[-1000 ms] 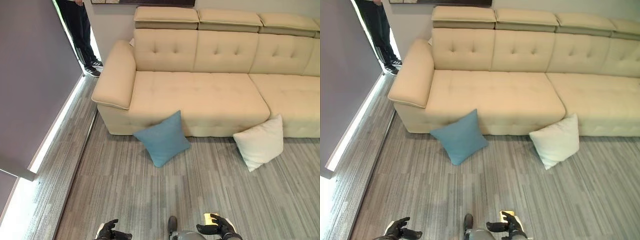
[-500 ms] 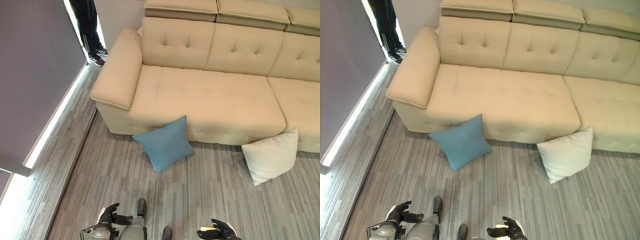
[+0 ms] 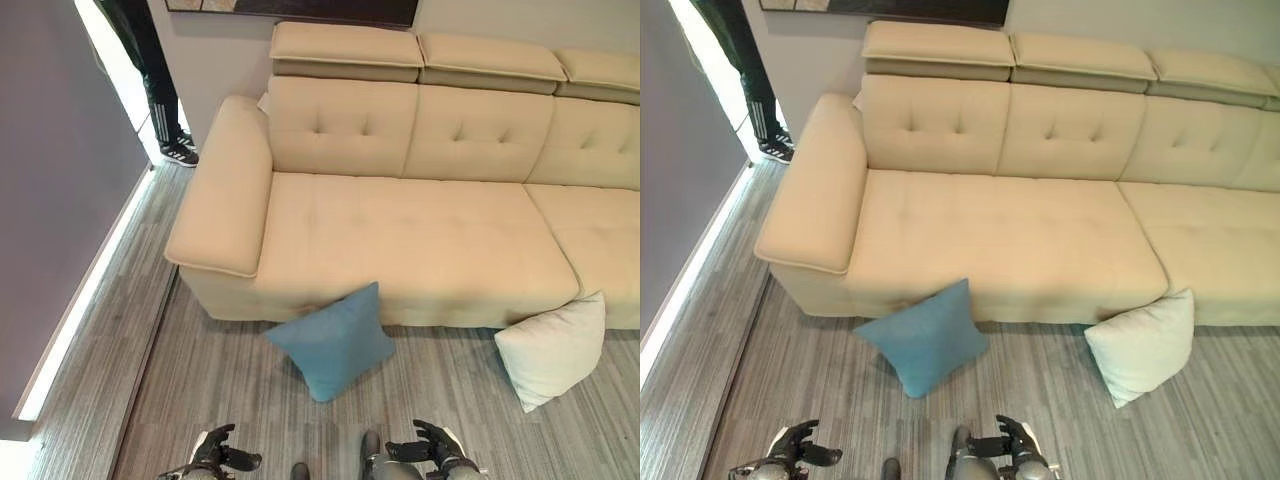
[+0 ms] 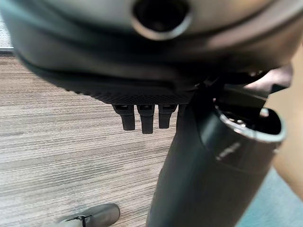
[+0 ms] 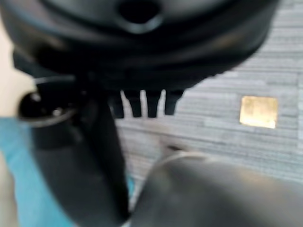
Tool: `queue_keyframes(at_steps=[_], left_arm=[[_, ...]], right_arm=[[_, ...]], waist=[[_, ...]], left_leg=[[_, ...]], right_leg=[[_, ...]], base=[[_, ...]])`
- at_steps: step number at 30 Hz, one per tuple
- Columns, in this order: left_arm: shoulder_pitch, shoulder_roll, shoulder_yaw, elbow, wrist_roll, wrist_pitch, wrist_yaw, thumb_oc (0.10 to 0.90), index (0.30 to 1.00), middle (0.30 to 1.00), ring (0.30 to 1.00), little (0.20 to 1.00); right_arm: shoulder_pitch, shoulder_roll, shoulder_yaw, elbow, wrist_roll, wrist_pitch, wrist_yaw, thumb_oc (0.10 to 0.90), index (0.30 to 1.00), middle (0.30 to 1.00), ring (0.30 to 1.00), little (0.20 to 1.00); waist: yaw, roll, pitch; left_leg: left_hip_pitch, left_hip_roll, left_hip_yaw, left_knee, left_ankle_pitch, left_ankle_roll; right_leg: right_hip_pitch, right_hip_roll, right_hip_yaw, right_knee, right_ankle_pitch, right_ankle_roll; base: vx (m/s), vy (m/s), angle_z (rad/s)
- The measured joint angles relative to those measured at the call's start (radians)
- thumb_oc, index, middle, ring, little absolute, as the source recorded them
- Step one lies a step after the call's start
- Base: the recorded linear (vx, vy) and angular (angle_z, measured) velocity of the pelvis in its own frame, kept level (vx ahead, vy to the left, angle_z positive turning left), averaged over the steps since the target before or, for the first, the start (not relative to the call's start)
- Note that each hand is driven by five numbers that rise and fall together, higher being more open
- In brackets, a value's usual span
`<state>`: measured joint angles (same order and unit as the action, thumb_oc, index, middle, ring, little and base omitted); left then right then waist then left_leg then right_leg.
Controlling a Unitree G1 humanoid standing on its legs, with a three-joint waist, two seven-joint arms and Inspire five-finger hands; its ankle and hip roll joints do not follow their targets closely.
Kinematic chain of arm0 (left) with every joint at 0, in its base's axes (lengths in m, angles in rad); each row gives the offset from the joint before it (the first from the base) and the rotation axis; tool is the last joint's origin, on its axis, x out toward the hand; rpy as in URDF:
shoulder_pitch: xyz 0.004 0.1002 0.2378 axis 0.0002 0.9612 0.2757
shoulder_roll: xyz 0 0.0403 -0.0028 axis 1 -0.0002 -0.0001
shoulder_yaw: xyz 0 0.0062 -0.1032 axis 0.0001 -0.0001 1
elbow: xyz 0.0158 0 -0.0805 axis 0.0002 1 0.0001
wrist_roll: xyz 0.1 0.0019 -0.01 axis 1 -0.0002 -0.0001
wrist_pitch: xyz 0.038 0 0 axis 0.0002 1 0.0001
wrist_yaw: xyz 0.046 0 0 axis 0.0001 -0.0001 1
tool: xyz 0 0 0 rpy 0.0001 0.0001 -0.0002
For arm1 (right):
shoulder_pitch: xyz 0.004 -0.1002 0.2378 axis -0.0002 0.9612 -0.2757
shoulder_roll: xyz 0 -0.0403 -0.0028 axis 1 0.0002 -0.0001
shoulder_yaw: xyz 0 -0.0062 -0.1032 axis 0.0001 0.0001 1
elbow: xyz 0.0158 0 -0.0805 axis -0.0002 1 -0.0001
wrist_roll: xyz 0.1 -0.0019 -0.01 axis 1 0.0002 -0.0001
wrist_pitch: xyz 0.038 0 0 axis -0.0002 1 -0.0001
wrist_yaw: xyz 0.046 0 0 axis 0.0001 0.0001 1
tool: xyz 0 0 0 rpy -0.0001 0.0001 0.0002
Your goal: Pick up all the scattered cushions and arrange them neatly on the sofa.
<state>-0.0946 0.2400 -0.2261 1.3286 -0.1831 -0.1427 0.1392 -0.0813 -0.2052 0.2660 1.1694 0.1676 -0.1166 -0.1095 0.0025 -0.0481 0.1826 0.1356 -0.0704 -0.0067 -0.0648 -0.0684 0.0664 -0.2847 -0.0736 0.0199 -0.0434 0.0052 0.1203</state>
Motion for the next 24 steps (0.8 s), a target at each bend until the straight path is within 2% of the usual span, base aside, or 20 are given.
queue_keyframes(at_steps=[1,2,3,4,5,6,9,11,12,14,16,17,18,19,20,21,23,24], left_arm=[[0.002,0.001,0.004,0.004,0.0,0.0,0.0,0.8,0.9,0.9,0.9,0.9],[0.01,0.0,0.002,0.004,0.002,0.0,0.0,0.8,0.9,0.9,0.9,0.9],[0.02,-0.013,-0.001,0.005,0.012,0.0,-0.001,0.8,0.9,0.9,0.9,0.9],[0.024,-0.021,-0.006,0.002,0.017,-0.001,-0.002,0.8,0.9,0.9,0.9,0.9],[0.026,-0.027,-0.009,-0.005,0.02,-0.001,-0.009,0.8,0.9,0.9,0.9,0.9],[0.022,-0.034,-0.006,-0.013,0.02,-0.003,-0.018,0.8,0.9,0.9,0.9,0.9],[0.014,-0.03,0.002,-0.015,0.018,-0.004,-0.018,0.8,0.9,0.9,0.9,0.9],[-0.002,-0.03,0.001,-0.021,0.015,-0.004,-0.018,0.8,0.9,0.9,0.9,0.9],[-0.013,-0.026,0.0,-0.049,0.006,-0.006,-0.018,0.8,0.9,0.9,0.9,0.9],[-0.033,-0.026,-0.004,-0.054,0.005,-0.007,-0.018,0.8,0.9,0.9,0.9,0.9],[-0.037,-0.032,-0.009,-0.084,0.005,-0.006,-0.02,0.8,0.9,0.9,0.9,0.9],[-0.037,-0.035,-0.019,-0.087,0.006,-0.006,-0.02,0.8,0.9,0.9,0.9,0.9],[-0.04,-0.036,-0.039,-0.095,0.006,-0.007,-0.021,0.8,0.9,0.9,0.9,0.9],[-0.04,-0.04,-0.046,-0.103,0.008,-0.007,-0.024,0.8,0.9,0.9,0.9,0.9],[-0.034,-0.043,-0.042,-0.12,0.001,-0.005,-0.025,0.8,0.9,0.9,0.9,0.9],[-0.033,-0.042,-0.042,-0.119,-0.001,-0.004,-0.025,0.8,0.9,0.9,0.9,0.9],[-0.019,-0.049,-0.043,-0.114,-0.001,-0.004,-0.024,0.8,0.9,0.9,0.9,0.9],[-0.016,-0.054,-0.044,-0.113,-0.001,-0.004,-0.024,0.8,0.9,0.9,0.9,0.9]], right_arm=[[0.002,0.006,-0.001,-0.012,0.001,-0.002,0.001,0.8,0.9,0.9,0.9,0.9],[0.004,0.011,-0.005,-0.011,0.001,-0.002,0.0,0.8,0.9,0.9,0.9,0.9],[0.003,0.014,-0.022,0.0,0.001,-0.002,0.007,0.8,0.9,0.9,0.9,0.9],[0.003,0.008,-0.032,0.003,0.002,0.0,0.008,0.8,0.9,0.9,0.9,0.9],[0.007,0.003,-0.039,0.005,-0.001,0.001,0.011,0.8,0.9,0.9,0.9,0.9],[0.001,-0.007,-0.039,0.005,-0.005,0.004,0.014,0.8,0.9,0.9,0.9,0.9],[-0.003,-0.019,-0.037,0.003,-0.004,-0.001,0.014,0.8,0.9,0.9,0.9,0.9],[-0.015,-0.035,-0.037,0.003,0.0,-0.004,0.012,0.8,0.9,0.9,0.9,0.9],[-0.025,-0.042,-0.018,0.008,0.004,0.0,0.011,0.8,0.9,0.9,0.9,0.9],[-0.021,-0.041,0.004,0.038,0.008,0.003,0.008,0.8,0.9,0.9,0.9,0.9],[-0.01,-0.044,0.01,0.04,0.008,0.004,0.004,0.8,0.9,0.9,0.9,0.9],[-0.011,-0.048,0.01,0.04,0.009,0.005,0.003,0.8,0.9,0.9,0.9,0.9],[-0.004,-0.052,0.01,0.041,0.009,0.007,0.001,0.8,0.9,0.9,0.9,0.9],[0.006,-0.056,0.009,0.041,0.009,0.011,-0.004,0.8,0.9,0.9,0.9,0.9],[0.009,-0.062,0.006,0.04,0.008,0.011,-0.006,0.8,0.9,0.9,0.9,0.9],[0.009,-0.061,0.001,0.04,0.008,0.011,-0.007,0.8,0.9,0.9,0.9,0.9],[0.023,-0.068,0.001,0.039,0.008,0.009,-0.008,0.8,0.9,0.9,0.9,0.9],[0.028,-0.072,0.0,0.04,0.008,0.009,-0.008,0.8,0.9,0.9,0.9,0.9]], waist=[[-0.018,-0.016,0.004],[-0.023,-0.02,0.006],[-0.024,-0.017,0.006],[-0.027,-0.004,0.0],[-0.03,0.004,-0.005],[-0.015,0.009,-0.006],[-0.011,-0.008,-0.009],[-0.013,-0.02,-0.001],[-0.008,-0.033,0.015],[-0.015,-0.053,0.031],[-0.018,-0.063,0.043],[-0.019,-0.063,0.046],[-0.019,-0.059,0.05],[-0.02,-0.051,0.05],[-0.019,-0.031,0.063],[-0.02,-0.024,0.066],[-0.023,0.015,0.05],[-0.023,0.035,0.042]], left_leg=[[0.021,0.001,-0.009,0.0,-0.012,-0.002],[0.044,0.003,-0.023,-0.009,-0.028,-0.011],[0.099,0.02,-0.058,-0.013,-0.062,-0.028],[0.111,0.042,-0.077,0.006,-0.085,-0.038],[0.113,0.063,-0.096,0.032,-0.097,-0.05],[0.108,0.083,-0.092,0.103,-0.087,-0.083],[0.016,0.1,-0.089,0.318,-0.071,-0.144],[-0.102,0.087,-0.096,0.518,-0.039,-0.19],[-0.172,0.086,-0.086,0.582,-0.049,-0.187],[-0.208,0.089,-0.074,0.51,-0.055,-0.175],[-0.239,0.09,-0.034,0.362,-0.051,-0.173],[-0.239,0.09,-0.016,0.294,-0.042,-0.168],[-0.248,0.089,0.01,0.217,-0.028,-0.176],[-0.24,0.091,0.024,0.135,0.004,-0.166],[-0.238,0.093,0.023,0.081,0.063,-0.148],[-0.227,0.092,0.023,0.078,0.071,-0.142],[-0.187,0.095,0.013,0.055,0.095,-0.128],[-0.182,0.104,0.011,0.044,0.139,-0.11]], right_leg=[[-0.016,-0.003,0.011,-0.047,0.038,-0.012],[-0.016,-0.004,0.001,-0.028,0.055,-0.021],[-0.005,0.001,-0.017,0.059,0.085,-0.052],[-0.005,0.013,-0.03,0.107,0.11,-0.057],[0.001,0.027,-0.044,0.139,0.123,-0.069],[0.044,0.046,-0.062,0.135,0.143,-0.1],[0.141,0.058,-0.098,0.058,0.138,-0.168],[0.161,0.059,-0.1,0.036,0.116,-0.198],[0.191,0.057,-0.11,0.006,0.117,-0.206],[0.24,0.057,-0.14,-0.032,0.115,-0.215],[0.267,0.059,-0.154,-0.049,0.105,-0.222],[0.271,0.059,-0.154,-0.049,0.098,-0.22],[0.276,0.061,-0.159,-0.05,0.078,-0.199],[0.279,0.066,-0.164,-0.049,0.075,-0.193],[0.297,0.086,-0.165,-0.049,0.075,-0.191],[0.307,0.091,-0.163,-0.049,0.07,-0.185],[0.323,0.109,-0.152,-0.049,0.056,-0.172],[0.323,0.12,-0.15,-0.049,0.052,-0.167]], base=[[0.4,-0.247,0.38],[0.51,-0.343,0.62],[0.41,-0.291,0.69],[0.28,-0.223,0.83],[0.22,-0.23,0.86],[0.22,-0.23,0.8],[0.1,-0.172,0.44],[0.1,-0.145,0.13],[0.13,-0.099,0.19],[0.12,-0.038,0.25],[0.17,0.027,0.13],[0.13,0.052,0.12],[0.05,0.031,0.13],[0.1,0.121,0.02],[0.11,0.166,-0.08],[0.14,0.219,-0.22],[0.06,0.114,-0.15],[0.05,0.108,-0.02]])
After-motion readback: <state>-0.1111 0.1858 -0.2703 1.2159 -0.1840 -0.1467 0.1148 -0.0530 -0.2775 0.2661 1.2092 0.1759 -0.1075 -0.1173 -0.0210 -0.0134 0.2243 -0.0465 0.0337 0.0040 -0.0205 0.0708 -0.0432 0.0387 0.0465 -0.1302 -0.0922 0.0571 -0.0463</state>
